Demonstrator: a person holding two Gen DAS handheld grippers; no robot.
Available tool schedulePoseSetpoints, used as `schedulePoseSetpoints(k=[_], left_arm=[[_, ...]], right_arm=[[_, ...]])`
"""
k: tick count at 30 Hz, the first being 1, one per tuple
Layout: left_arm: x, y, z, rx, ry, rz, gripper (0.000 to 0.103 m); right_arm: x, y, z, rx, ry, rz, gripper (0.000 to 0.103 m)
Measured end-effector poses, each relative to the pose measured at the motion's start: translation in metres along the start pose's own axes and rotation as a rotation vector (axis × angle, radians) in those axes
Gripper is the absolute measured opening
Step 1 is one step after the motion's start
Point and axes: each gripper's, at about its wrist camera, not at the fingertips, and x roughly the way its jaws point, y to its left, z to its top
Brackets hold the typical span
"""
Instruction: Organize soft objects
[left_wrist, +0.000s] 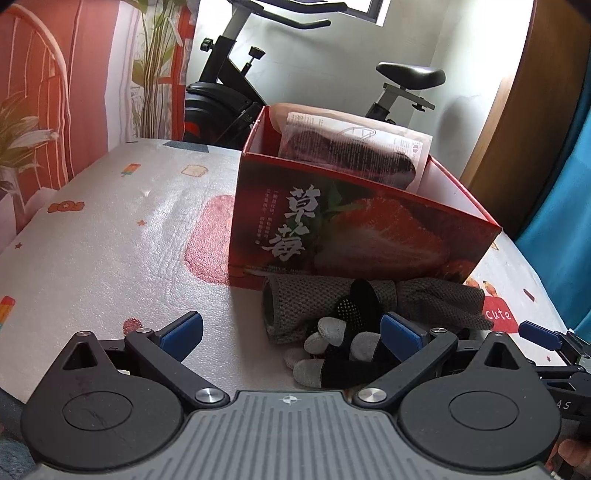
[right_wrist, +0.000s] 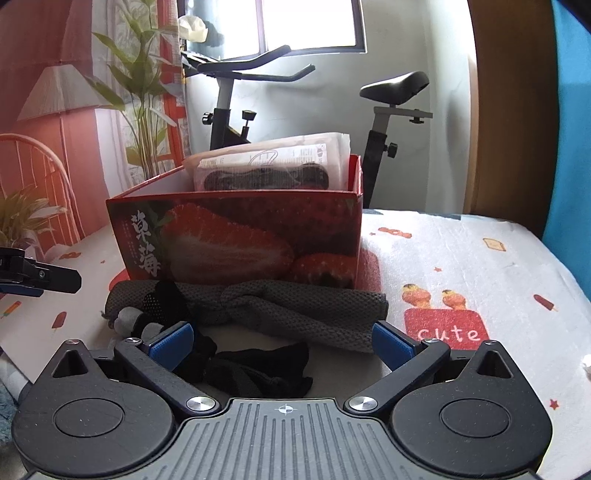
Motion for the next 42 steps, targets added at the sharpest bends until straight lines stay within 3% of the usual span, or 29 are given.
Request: schedulePoseSetpoints(k=[5, 12, 18, 22, 32, 39, 42], left_arm=[[0.017, -0.005, -0.008, 0.020, 0.041, -0.022, 0.103], [0.040, -0.010, -0.020, 0.032, 0.101, -0.059, 0.102], [0.054, -0.010, -0.028, 0.020, 0.136, -0.080, 0.102], [0.061, -0.004, -0.031, -0.014, 0.162, -0.085, 0.101], [0.082, 0.004, -0.025, -0.119, 0.180, -0.128, 0.101], [0.093, -0.007, -0.022, -0.110, 0.186, -0.226, 0.098], [0.098, -0.010, -0.021, -0.107, 0.171, -0.216, 0.096]], right_arm=[[0.015, 0.002, -0.005, -0.004, 0.042, 0.028, 0.095], [0.035, 0.000, -0.016, 0.006, 0.109, 0.078, 0.076], [0.045, 0.003, -0.020, -0.031, 0.139, 0.094, 0.049], [0.044, 0.010, -0.021, -0.082, 0.137, 0.120, 0.036], [0.044, 0.006, -0.022, -0.059, 0.143, 0.152, 0.035], [0.044, 0.007, -0.022, -0.068, 0.146, 0.169, 0.035], [0.044, 0.007, -0.022, -0.073, 0.147, 0.176, 0.035]])
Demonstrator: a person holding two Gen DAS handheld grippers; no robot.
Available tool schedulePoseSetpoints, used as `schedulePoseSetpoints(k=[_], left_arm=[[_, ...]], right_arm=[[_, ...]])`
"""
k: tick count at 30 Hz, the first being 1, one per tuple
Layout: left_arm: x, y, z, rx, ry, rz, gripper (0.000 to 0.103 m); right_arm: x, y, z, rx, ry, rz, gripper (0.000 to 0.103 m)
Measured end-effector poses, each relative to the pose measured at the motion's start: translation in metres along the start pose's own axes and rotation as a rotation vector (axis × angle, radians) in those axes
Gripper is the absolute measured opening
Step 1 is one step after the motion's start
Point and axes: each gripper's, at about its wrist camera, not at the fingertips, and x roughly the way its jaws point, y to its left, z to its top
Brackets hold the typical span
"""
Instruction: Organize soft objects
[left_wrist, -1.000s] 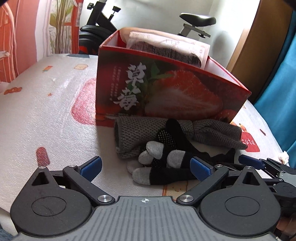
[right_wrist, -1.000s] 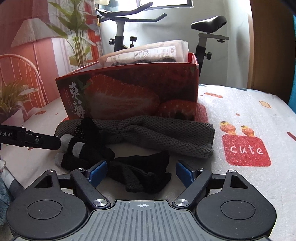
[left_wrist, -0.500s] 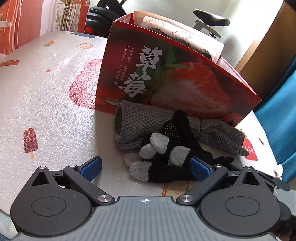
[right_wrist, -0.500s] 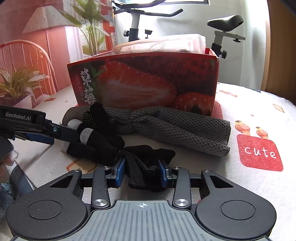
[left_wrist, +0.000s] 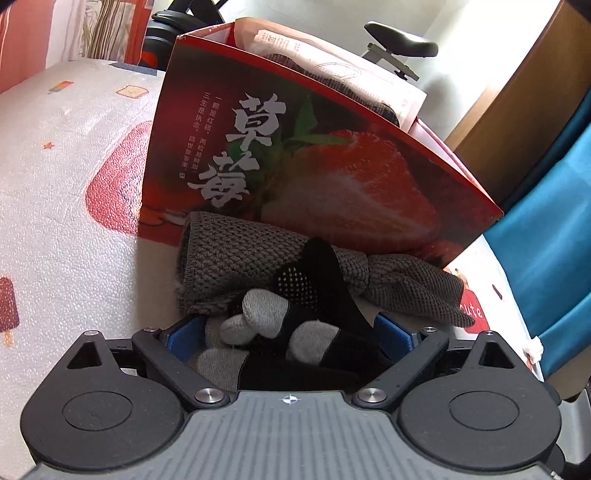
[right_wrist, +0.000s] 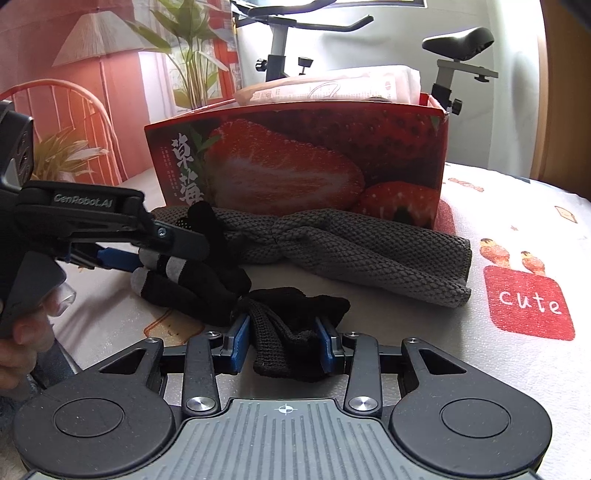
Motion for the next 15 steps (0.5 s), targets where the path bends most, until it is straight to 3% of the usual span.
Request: schedulePoseSetpoints(k=[3, 6, 8, 9, 11, 15], left_arm=[[0.004, 0.001, 0.003, -0.005, -0.013, -0.003, 0.083], [0.003, 0.005, 0.005, -0.016, -0.025, -0.006, 0.058], [0.000, 0.009, 0.003, -0.016, -0.026, -0.002, 0.031], [-0.002, 0.011, 0.001, -0.016, -0.025, -0.003, 0.026], [-0.005, 0.016, -0.002, -0.035, -0.014, -0.012, 0.020], [-0.013, 0.027, -0.012, -0.080, -0.019, -0.023, 0.018]], right_arm=[[0.000, -0.001, -0.001, 0.003, 0.000, 0.009, 0.034], [-0.001, 0.002, -0.001, -0.008, 0.003, 0.027, 0.034], [0.000, 0.005, -0.001, -0.024, 0.007, 0.042, 0.034], [0.000, 0.007, -0.001, -0.033, 0.007, 0.043, 0.034], [0.000, 0.008, -0.001, -0.040, 0.010, 0.053, 0.034], [-0.001, 0.011, -0.001, -0.043, 0.014, 0.079, 0.034]])
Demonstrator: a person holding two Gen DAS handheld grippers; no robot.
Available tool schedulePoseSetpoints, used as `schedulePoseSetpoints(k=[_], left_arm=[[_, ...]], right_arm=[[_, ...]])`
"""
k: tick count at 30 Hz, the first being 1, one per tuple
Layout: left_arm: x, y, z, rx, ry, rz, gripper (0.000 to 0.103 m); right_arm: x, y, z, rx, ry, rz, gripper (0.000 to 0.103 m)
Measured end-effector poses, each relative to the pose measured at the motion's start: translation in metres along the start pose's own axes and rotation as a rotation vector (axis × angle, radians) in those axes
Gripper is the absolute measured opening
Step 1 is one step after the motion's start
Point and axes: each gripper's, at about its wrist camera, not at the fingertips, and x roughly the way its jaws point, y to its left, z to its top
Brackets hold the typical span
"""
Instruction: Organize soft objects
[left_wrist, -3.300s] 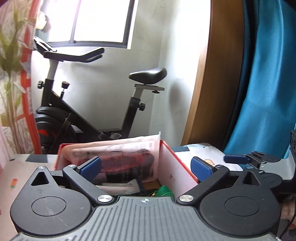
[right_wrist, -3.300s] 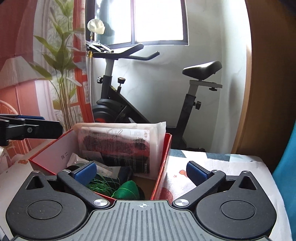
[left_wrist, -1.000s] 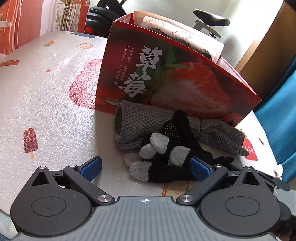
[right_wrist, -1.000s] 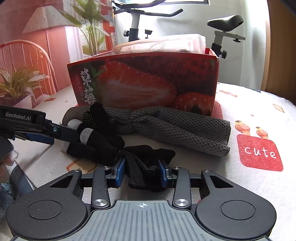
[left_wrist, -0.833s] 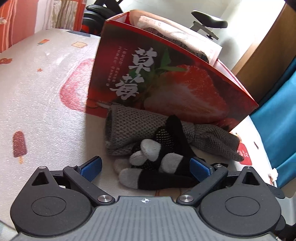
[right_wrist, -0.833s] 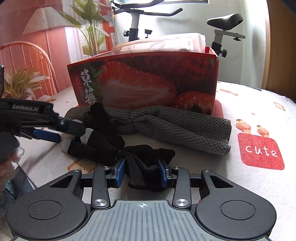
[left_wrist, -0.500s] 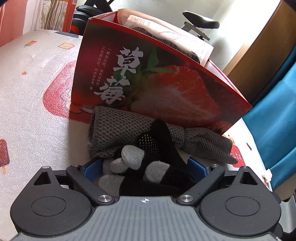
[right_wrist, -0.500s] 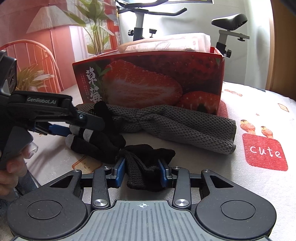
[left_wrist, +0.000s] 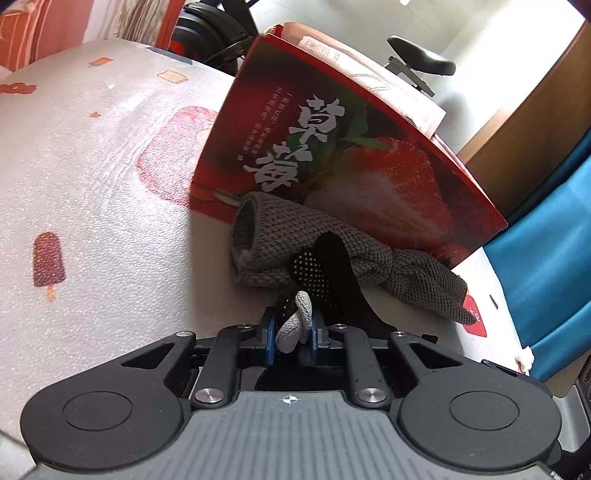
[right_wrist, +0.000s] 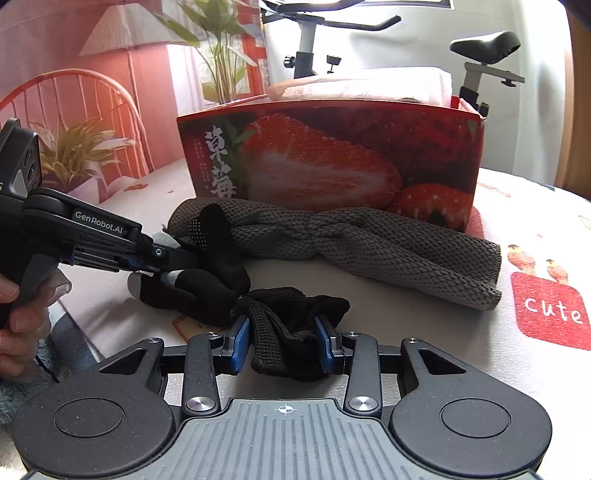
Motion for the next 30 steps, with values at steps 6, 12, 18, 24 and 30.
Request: schedulePoseSetpoints(k=[6, 12, 18, 24, 30], left_arm=[[-0.009, 0.004, -0.006, -0.004, -0.001, 0.024, 0.018], [-0.011, 0.006, -0.008, 0.017, -0.004, 0.030, 0.019], [-0.012, 0.009, -0.008, 0.008, -0.006, 0.022, 0.019], [-0.011, 0.007, -0.009, 0.006, -0.005, 0.025, 0.019], [-0.012, 0.010, -0.009, -0.008, -0.010, 0.007, 0.017]], right_arm=[[-0.002, 0.000, 0.000, 0.020, 0.000, 0.007, 0.041], [-0.007, -0.004, 0.001, 0.052, -0.015, -0.002, 0.041], [-0.013, -0.016, 0.000, 0.127, -0.013, 0.005, 0.033], [-0.009, -0.011, -0.001, 0.101, 0.002, -0.005, 0.024], [-0.011, -0.004, 0.000, 0.058, -0.019, -0.021, 0.016]])
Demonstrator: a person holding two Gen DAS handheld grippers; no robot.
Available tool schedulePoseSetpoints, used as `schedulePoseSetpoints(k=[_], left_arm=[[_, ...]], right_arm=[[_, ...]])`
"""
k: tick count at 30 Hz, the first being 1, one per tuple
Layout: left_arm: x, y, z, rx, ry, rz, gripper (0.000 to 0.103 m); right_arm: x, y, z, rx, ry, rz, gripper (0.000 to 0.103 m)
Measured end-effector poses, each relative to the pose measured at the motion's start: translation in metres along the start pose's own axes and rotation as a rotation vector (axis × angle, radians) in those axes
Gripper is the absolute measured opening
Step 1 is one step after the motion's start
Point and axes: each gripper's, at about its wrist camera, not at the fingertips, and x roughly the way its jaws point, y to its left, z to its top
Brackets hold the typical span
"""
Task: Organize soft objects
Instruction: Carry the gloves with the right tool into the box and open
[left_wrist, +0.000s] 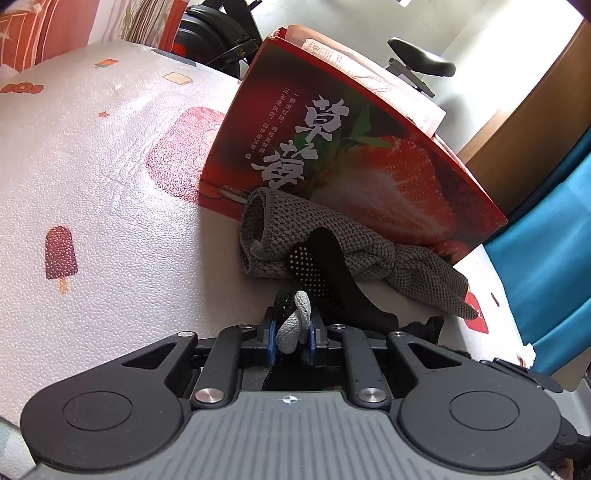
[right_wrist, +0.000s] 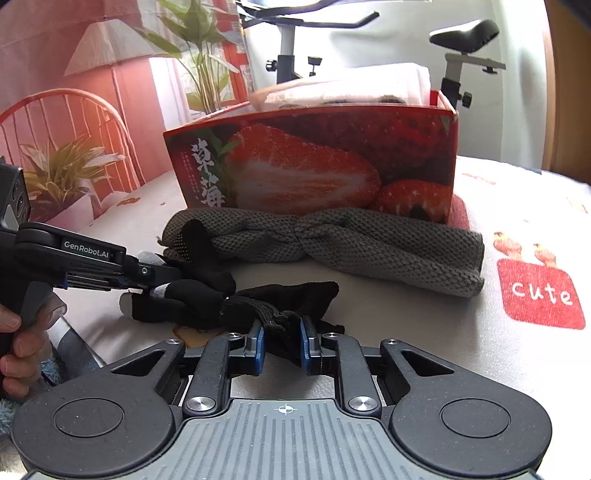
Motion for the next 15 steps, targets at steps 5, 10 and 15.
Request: schedulePoseSetpoints(k=[5, 10, 15], left_arm=[[-0.007, -0.004, -0.001, 0.015, -0.008, -0.005, 0.016], [-0.027, -0.014, 0.003, 0.043, -0.097, -0.045, 0.016], [-0.055, -0.037, 0.012, 0.141, -0.199, -0.055, 0.016]], right_arm=[[-0.013, 0.002, 0.004, -0.024, -0.083, -0.001, 0.016], [-0.028, 0.003, 0.011, -0.044, -0.164, 0.006, 0.016], [-0.044, 0.007, 0.028, -0.081, -0.251, -0.013, 0.016]])
